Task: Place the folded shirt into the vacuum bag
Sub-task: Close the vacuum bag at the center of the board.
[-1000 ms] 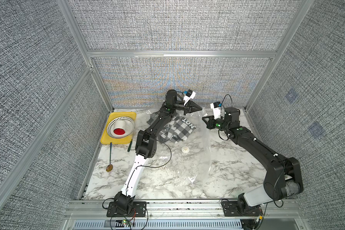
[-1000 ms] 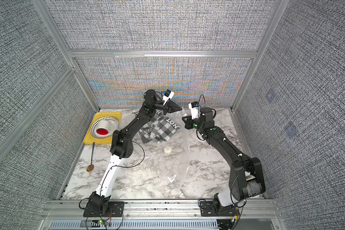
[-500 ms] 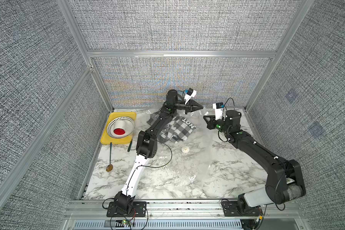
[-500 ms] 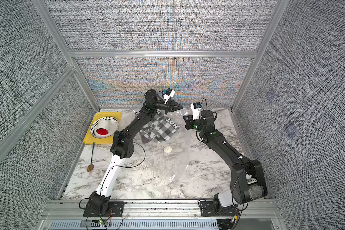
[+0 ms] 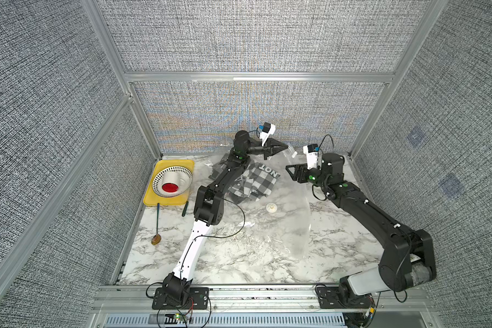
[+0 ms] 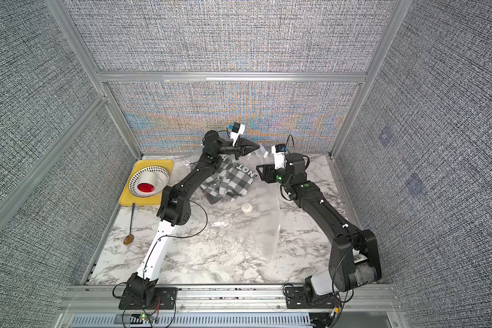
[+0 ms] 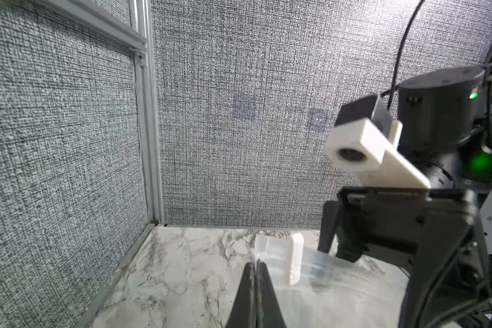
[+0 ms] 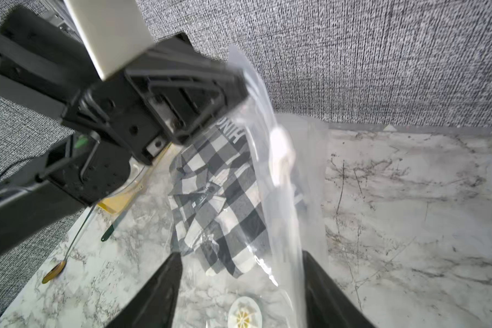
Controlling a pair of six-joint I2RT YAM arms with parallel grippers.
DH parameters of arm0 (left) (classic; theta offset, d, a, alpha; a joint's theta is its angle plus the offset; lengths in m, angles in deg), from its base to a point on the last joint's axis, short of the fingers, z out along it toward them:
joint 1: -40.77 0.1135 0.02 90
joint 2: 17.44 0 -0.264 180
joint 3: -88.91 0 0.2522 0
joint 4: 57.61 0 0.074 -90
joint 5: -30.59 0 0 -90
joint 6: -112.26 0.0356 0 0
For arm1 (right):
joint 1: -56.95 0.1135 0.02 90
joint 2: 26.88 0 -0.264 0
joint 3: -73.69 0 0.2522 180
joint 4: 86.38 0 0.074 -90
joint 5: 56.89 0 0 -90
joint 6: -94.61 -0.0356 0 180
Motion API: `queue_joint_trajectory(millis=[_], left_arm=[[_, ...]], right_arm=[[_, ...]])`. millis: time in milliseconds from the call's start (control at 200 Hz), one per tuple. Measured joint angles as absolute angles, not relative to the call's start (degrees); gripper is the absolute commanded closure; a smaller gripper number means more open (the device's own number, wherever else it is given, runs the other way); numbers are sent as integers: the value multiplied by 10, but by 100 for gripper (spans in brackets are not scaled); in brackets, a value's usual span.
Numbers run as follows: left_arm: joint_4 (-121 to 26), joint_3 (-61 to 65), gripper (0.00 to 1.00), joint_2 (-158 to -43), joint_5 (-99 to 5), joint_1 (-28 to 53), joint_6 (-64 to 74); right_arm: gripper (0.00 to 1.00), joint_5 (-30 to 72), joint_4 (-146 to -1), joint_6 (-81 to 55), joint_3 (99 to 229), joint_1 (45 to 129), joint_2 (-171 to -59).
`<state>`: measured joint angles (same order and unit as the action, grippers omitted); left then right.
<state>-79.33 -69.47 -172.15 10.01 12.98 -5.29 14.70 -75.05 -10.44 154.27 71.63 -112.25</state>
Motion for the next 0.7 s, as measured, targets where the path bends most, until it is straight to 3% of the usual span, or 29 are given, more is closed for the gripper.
queue_joint_trajectory(millis=[235, 485, 701], left_arm=[[-793, -697, 100, -1714, 97, 132, -50], [-765, -737, 100, -1717, 85, 137, -33], [-754, -739, 100, -1723, 82, 136, -30]], right_arm=[[29, 147, -745, -106, 1608, 695, -1162], [51, 65, -751, -95, 1621, 662, -1186], [49, 15, -772, -95, 1650, 653, -1212]])
